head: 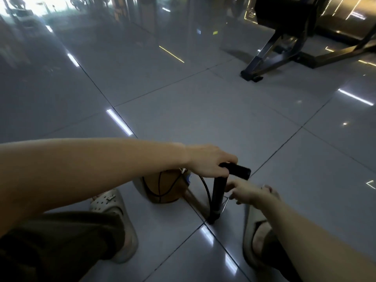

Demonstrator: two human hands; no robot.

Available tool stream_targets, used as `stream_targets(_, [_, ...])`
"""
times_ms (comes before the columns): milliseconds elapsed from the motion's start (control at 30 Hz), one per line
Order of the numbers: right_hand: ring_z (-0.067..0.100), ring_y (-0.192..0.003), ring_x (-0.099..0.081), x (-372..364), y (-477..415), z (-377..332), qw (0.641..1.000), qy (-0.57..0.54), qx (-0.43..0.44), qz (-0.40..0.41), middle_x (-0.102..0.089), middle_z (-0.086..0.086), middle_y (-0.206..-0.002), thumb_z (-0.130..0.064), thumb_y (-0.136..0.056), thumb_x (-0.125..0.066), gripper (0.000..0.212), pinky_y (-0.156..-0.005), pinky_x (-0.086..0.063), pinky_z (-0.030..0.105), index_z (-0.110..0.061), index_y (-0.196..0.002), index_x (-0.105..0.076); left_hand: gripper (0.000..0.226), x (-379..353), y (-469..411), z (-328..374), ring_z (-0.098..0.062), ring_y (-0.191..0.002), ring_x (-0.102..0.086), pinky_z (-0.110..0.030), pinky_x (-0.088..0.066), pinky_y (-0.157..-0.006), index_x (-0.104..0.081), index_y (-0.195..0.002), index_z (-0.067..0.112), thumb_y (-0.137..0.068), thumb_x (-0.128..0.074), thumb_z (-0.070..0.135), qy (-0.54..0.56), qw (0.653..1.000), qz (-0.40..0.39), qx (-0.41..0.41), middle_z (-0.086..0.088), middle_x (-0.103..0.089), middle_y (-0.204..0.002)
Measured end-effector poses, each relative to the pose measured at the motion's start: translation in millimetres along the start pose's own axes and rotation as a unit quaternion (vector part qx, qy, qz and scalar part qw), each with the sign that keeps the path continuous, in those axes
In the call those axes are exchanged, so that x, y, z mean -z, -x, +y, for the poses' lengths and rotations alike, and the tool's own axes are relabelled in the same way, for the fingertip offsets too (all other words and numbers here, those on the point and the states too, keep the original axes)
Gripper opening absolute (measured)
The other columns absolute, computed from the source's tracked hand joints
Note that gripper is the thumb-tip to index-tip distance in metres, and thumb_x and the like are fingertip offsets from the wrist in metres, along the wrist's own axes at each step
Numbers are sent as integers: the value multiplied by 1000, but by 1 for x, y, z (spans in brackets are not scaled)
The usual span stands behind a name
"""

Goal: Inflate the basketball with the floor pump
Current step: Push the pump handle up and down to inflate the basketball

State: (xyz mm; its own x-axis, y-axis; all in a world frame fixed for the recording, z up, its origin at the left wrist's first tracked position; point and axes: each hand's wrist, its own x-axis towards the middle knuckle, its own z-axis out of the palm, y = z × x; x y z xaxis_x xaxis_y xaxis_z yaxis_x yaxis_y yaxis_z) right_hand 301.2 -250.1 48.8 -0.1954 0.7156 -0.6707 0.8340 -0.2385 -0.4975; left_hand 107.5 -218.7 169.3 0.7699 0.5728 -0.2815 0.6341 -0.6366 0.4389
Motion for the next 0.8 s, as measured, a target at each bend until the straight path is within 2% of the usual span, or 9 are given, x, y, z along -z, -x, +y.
stream_targets(33, [15, -97, -63, -11, -7, 4, 998, 59, 17, -3, -61, 3, -124, 9, -91, -39, 49, -81, -49, 21, -9, -130, -61, 18, -1, 5, -1, -4, -67, -49, -32, -32, -63, -54, -114, 23, -97, -52, 23, -4, 1000, -2, -9, 10, -50, -72])
stream_targets(133, [29, -129, -51, -46, -34, 26, 984, 160, 63, -50, -52, 13, -145, 7, -91, -43, 52, -102, -41, 28, -7, -140, -53, 18, -7, 18, -5, -9, -67, -52, -34, -32, -63, -50, -112, 26, -94, -53, 27, -26, 1000, -3, -11, 6, -53, -70])
stream_targets(200, [31, -140, -39, -66, -49, 48, 974, 209, 73, -48, -35, 14, -156, -9, -95, -51, 57, -109, -36, 32, -12, -151, -37, 20, -13, 22, -8, -10, -66, -53, -34, -33, -62, -50, -114, 26, -96, -55, 34, -33, 999, 14, 0, 5, -55, -69])
stream_targets(267, [29, -153, -16, -85, -53, 67, 960, 273, 50, -40, -10, 11, -168, -27, -99, -48, 70, -119, -26, 40, -14, -159, -15, 23, -11, 26, -11, -2, -64, -52, -33, -33, -63, -53, -114, 25, -99, -59, 41, -19, 999, 29, 14, 10, -54, -68])
stream_targets(333, [25, -156, 4, -100, -50, 81, 945, 322, 36, -42, 9, 9, -169, -33, -101, -41, 75, -124, -14, 42, -12, -161, -1, 21, 6, 28, -13, 6, -63, -51, -29, -34, -64, -57, -110, 25, -101, -59, 43, -8, 997, 75, 26, 16, -51, -67])
stream_targets(400, [25, -156, 11, -110, -47, 87, 940, 338, 34, -26, 16, 9, -168, -38, -101, -36, 78, -124, -11, 42, -9, -160, 6, 18, 32, 29, -13, 8, -65, -51, -27, -33, -62, -60, -106, 27, -102, -57, 45, -19, 990, 127, 51, 16, -52, -69])
stream_targets(567, [25, -155, 14, -112, -50, 87, 957, 287, 25, -36, 18, 10, -167, -32, -100, -35, 78, -125, -10, 43, -7, -159, 9, 18, 35, 20, 3, 5, -64, -52, -23, -31, -57, -59, -102, 28, -102, -54, 46, -55, 991, 119, 40, 12, -53, -66])
stream_targets(700, [26, -155, 12, -106, -41, 91, 969, 244, 21, -45, 17, 11, -167, -27, -99, -39, 78, -126, -5, 40, -5, -159, 6, 19, 4, 13, 10, -10, -63, -51, -33, -31, -60, -55, -102, 28, -102, -52, 47, -69, 992, 105, 31, 11, -53, -66])
stream_targets(800, [26, -153, -19, -96, -27, 92, 985, 163, 31, -36, -18, 6, -166, -25, -99, -43, 62, -122, -22, 38, -5, -155, -26, 19, -19, 13, 15, -13, -60, -50, -34, -33, -59, -53, -106, 26, -104, -49, 45, -81, 993, 80, 29, 10, -52, -66])
